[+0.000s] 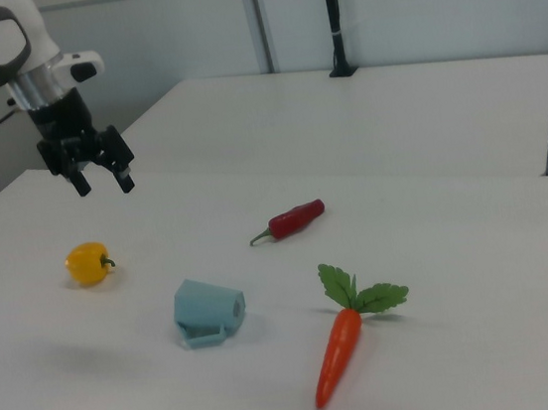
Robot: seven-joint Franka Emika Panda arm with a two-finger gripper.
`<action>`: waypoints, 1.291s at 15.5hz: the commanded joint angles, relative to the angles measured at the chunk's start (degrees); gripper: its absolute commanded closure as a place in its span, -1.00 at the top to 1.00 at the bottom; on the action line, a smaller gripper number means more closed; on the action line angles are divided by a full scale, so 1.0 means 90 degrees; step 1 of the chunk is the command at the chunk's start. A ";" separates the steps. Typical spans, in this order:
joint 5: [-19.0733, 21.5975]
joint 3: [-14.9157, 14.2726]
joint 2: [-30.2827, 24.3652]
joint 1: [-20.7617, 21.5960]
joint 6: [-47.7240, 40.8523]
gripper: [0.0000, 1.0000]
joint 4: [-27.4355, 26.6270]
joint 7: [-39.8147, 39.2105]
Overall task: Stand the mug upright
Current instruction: 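Move the open gripper over the tipped light blue mug and lower it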
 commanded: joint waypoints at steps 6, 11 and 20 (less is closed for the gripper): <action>-0.1693 0.0569 -0.0037 0.0019 0.1567 1.00 -0.1933 0.0548; -0.3070 0.0579 0.0597 -0.0020 0.2183 1.00 -0.2247 0.1222; -0.4419 0.0579 0.1574 -0.0244 0.2731 1.00 -0.2238 0.2229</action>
